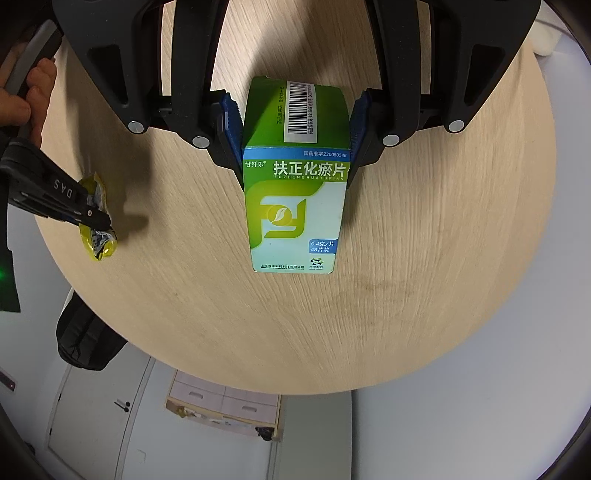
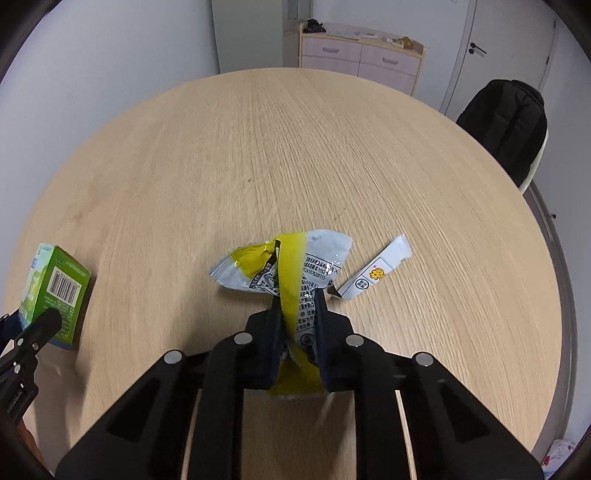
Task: Collect trash
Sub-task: 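Lift the medicine box and snack wrapper off the table toward the bin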
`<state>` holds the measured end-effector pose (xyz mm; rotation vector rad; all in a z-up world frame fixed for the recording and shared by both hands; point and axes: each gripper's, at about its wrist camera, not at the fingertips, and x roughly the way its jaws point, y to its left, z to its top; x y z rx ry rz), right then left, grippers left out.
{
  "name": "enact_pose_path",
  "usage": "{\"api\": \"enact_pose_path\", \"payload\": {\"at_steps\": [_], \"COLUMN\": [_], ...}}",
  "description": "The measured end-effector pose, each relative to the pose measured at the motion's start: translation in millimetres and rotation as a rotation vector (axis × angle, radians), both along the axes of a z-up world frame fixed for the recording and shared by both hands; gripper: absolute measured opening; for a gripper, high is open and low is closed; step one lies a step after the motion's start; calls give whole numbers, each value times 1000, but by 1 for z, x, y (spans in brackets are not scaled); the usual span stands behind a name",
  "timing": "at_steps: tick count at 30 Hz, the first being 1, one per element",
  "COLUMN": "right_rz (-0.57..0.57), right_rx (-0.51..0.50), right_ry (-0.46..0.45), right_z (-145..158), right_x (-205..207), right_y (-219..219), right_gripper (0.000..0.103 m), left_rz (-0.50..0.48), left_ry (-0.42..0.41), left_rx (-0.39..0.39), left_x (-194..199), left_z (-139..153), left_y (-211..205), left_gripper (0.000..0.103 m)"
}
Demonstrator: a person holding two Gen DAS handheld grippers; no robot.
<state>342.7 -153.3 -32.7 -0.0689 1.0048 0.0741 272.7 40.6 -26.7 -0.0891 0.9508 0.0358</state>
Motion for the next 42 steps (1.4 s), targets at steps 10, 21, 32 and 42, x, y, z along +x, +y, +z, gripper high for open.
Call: {"api": "enact_pose_path", "payload": {"at_steps": [10,21,32,42], "right_rz": [5,17,31,50], "right_rx": [23,26,41,51], "right_ry": [-62,-118,-136,-157], "right_z": [26,54,53,49], "right_x": [-66,-130,-196,-270], "right_y": [-8,-15,-12,-11], "right_gripper": [14,14,14,14], "left_rz": [-11,-36,-15,8], "left_ry": [-24,-48,-58,-67], "left_rx": [0,3,-14,-12], "left_x": [-22,-66,-131,-205], "left_z": [10,17,14,10], "left_y": [-2,-18,-29,-40], "left_gripper": [46,46,46,46]}}
